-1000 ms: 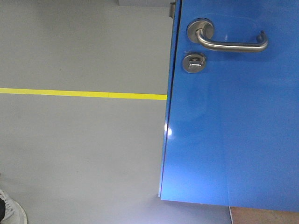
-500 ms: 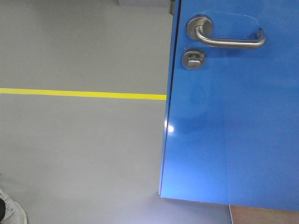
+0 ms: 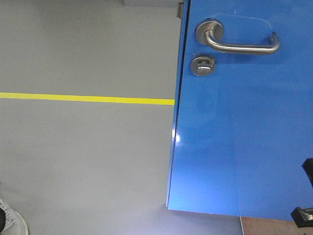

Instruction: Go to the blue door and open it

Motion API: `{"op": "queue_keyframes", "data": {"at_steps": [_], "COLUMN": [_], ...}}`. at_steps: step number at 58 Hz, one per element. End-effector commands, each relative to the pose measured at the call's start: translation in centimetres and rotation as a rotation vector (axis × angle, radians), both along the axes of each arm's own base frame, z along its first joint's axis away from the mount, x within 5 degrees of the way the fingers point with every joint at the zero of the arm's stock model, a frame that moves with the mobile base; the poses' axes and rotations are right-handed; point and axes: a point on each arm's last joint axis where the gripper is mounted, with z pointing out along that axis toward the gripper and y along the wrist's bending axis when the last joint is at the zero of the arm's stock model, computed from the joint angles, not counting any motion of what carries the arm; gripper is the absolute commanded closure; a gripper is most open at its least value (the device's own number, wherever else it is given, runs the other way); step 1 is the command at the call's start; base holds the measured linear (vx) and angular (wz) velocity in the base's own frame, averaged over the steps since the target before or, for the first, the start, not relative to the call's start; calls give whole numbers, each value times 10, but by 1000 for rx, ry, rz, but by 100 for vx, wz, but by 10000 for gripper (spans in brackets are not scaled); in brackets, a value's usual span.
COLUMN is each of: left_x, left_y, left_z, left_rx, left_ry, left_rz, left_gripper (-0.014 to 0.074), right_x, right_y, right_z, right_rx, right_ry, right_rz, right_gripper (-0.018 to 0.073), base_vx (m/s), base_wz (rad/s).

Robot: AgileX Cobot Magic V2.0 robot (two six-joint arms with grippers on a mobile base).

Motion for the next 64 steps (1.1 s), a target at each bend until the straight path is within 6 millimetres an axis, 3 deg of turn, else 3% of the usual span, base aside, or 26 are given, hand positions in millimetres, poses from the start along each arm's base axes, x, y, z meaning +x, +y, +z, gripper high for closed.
{"op": "queue_keyframes", "data": {"at_steps": [1,8,19,64], "left_x": [-1,-1,-1,-1], "left_y": [-1,-1,-1,-1], "left_z": [17,17,17,17], "left_rx": [-9,-9,-9,-9], "left_ry": [-123,-123,-123,-123], "left_rz": [-11,-11,-11,-11], "left_gripper": [524,524,524,524], "right_x": [-1,-2,-2,-2], "right_y": [-3,-6,-10,-10], "right_z": [6,-8,-7,-7], "right_rx": [-22,-123,-113,-114], "right_ry": [-108,-77,-91,-87], "right_rz": [-31,-57,-127,-125], "right_gripper": [547,547,547,547], "base_vx": [0,0,0,0], "base_wz": [0,0,0,0]}}
